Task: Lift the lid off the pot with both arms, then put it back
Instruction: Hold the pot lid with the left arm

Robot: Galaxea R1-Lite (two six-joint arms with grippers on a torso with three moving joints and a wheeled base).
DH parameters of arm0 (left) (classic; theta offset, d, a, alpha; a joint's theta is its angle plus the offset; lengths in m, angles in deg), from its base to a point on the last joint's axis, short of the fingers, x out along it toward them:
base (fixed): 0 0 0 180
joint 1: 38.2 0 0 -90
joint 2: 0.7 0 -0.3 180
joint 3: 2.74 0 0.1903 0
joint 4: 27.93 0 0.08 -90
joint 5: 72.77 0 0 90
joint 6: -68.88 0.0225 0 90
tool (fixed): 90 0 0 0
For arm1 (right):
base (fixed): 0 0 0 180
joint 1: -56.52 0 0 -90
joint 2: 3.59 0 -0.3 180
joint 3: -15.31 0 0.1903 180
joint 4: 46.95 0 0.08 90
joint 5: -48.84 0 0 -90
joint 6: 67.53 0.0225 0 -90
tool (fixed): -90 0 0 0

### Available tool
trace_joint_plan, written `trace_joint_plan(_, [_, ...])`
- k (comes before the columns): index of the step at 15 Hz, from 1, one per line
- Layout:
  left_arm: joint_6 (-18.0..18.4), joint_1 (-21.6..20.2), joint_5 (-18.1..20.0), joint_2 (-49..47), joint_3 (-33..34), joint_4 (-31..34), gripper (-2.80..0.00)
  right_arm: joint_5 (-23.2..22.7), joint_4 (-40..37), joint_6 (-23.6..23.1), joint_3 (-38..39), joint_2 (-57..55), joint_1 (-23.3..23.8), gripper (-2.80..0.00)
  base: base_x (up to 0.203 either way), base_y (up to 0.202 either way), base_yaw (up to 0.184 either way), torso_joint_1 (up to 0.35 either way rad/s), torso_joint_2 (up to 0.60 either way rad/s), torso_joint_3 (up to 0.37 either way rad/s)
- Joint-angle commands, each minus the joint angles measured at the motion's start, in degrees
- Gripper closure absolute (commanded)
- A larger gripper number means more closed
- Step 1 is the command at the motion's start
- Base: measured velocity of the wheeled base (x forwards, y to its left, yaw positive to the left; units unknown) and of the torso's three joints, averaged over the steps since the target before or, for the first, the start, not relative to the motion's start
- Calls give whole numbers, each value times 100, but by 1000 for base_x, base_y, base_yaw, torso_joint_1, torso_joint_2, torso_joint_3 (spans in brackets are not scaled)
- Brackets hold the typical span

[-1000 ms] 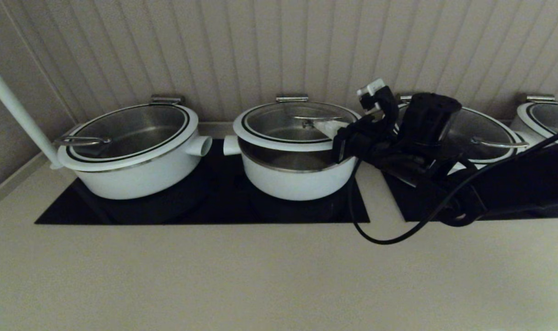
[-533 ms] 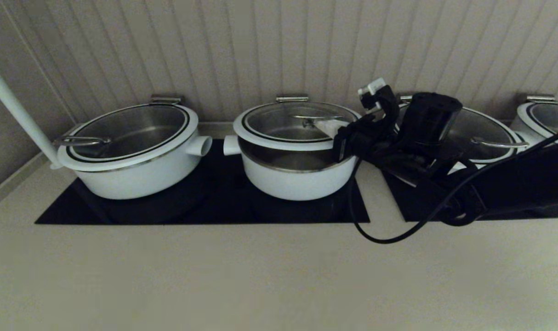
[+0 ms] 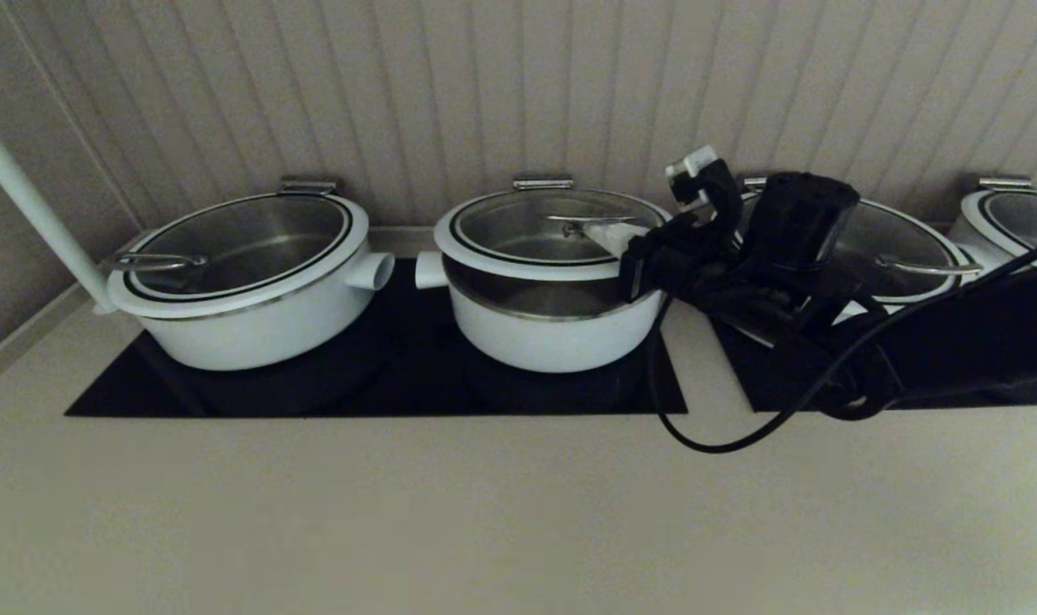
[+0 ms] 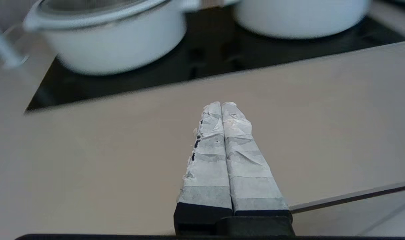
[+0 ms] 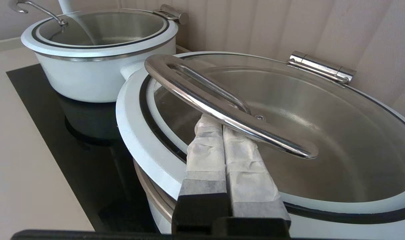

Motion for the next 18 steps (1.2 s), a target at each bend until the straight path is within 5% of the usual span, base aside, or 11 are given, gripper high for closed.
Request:
trace_joint_plan(1, [14,-6,344,-870,-492,-22,0,-10,30,-5,-5,5,8,0,0,0,0,0,0,0])
trace_joint_plan(5, [82,-2,1197,-2089,-1067,-180,0,-10,38,-5,-13,-26,43,0,0,0,0,0,0,0])
trace_joint_plan(9, [355,72,1727,-3795,-1226,-1451,0,-19,35,-5,-25,-41,70,0,0,0,0,0,0,0])
trace_joint_plan(18, [454,1846,1800,-7001,-1782,-3462,0,-10,3,4,-435,-329,111,0,0,0,0,0,0,0])
